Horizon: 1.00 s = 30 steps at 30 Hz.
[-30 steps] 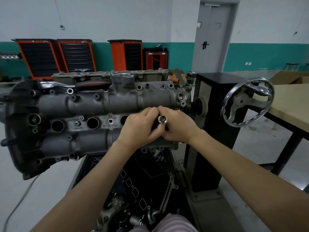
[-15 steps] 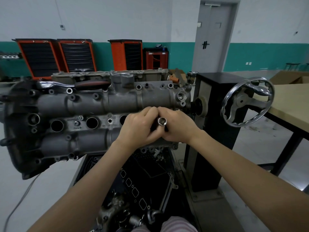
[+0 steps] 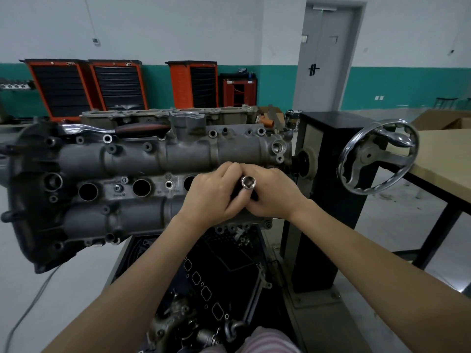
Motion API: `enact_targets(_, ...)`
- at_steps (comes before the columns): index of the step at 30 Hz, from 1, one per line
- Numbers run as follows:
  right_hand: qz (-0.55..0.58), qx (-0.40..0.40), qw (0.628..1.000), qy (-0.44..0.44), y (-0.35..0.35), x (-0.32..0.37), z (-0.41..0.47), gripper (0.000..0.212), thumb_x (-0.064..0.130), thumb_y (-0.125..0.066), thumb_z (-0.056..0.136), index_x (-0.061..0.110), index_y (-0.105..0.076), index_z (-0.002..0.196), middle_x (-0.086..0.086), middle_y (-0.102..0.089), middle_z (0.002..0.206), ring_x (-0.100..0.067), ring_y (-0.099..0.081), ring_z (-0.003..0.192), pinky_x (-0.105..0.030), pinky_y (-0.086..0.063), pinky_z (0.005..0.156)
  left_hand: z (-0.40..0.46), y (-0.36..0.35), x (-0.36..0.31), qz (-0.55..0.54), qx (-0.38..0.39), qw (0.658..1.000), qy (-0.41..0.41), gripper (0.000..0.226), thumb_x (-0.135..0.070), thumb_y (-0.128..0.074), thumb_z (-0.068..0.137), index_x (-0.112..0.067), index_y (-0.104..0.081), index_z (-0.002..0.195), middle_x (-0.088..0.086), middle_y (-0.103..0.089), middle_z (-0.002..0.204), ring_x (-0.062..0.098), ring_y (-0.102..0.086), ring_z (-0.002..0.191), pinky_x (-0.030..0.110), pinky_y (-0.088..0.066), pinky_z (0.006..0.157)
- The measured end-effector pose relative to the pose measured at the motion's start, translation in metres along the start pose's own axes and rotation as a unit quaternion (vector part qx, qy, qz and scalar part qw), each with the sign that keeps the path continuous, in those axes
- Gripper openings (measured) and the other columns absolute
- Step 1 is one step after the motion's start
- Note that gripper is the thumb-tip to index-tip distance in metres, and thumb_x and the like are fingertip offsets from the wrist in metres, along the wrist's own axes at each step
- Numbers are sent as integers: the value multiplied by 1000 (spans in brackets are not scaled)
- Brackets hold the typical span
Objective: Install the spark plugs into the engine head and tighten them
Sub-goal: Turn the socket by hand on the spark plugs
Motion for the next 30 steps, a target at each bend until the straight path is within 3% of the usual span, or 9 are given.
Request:
enact_targets(2, -11, 2, 1000, 9, 0, 0, 0, 22, 17, -48, 76, -1, -57, 85, -9, -60, 72, -30, -57, 54, -34, -44, 43, 0, 0, 0, -3, 0, 1000, 5, 31, -28, -44, 83, -1, -49, 68, 5, -47, 61, 18, -39, 42, 20, -25, 43)
enact_targets(5, -12, 5, 1000, 1, 0, 1, 0, 12, 5, -57, 72, -3, -52, 80, -11, -57, 68, -31, -54, 49, -32, -41, 39, 0, 0, 3, 12, -6, 1000, 11, 31, -31, -48, 80, -4, -49, 65, 3, -49, 58, 17, -41, 41, 19, -24, 44)
enact_targets(8, -18, 0, 1000, -13, 0, -2, 1, 19, 0, -67, 70, -1, -49, 76, -11, -56, 64, -31, -52, 47, -27, -35, 39, 0, -3, 4, 39, -10, 999, 3, 35, -31, -52, 80, -6, -48, 57, 4, -49, 50, 21, -45, 38, 20, -26, 40)
enact_targets(10, -20, -7, 1000, -22, 0, -3, 0, 20, 2, -67, 72, 0, -48, 76, -10, -55, 62, -30, -52, 47, -25, -31, 42, -1, -3, 3, 36, -12, 999, -8, 35, -29, -52, 82, -5, -48, 57, 7, -49, 48, 25, -45, 36, 22, -28, 38)
enact_targets(14, -9, -5, 1000, -17, 0, -2, 0, 25, 21, -56, 77, -2, -52, 88, -8, -61, 71, -27, -57, 53, -30, -41, 42, 0, -2, 1, 23, 0, 1000, -1, 31, -27, -48, 82, -1, -53, 65, 10, -53, 57, 28, -46, 38, 23, -31, 38)
enact_targets(21, -24, 14, 1000, 3, -1, 0, 1, 17, -1, -63, 67, -2, -51, 80, -10, -57, 64, -29, -52, 45, -27, -34, 37, 0, -1, 3, -3, -3, 1000, 26, 26, -27, -45, 78, -4, -47, 67, 4, -47, 59, 15, -34, 42, 20, -24, 43)
enact_targets(27, -28, -17, 999, 13, 2, 0, 0, 22, 19, -46, 76, -3, -51, 78, -10, -59, 64, -29, -54, 47, -21, -34, 40, 0, -2, 7, 57, -28, 998, 13, 34, -30, -53, 80, -7, -47, 56, 5, -48, 47, 22, -44, 37, 18, -22, 43)
enact_targets(30, -12, -11, 1000, 0, 0, -1, 0, 23, 15, -58, 75, -3, -54, 90, -9, -63, 73, -28, -59, 55, -26, -42, 42, -1, -1, 4, 43, -31, 999, -8, 34, -28, -55, 82, -3, -51, 58, 8, -50, 48, 26, -45, 35, 20, -28, 38)
Point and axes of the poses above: each hand's wrist, its own z-axis towards the middle knuckle, its own y-axis out of the back of the hand, x = y × z, the point moved 6 cm from there along z, towards the middle knuckle
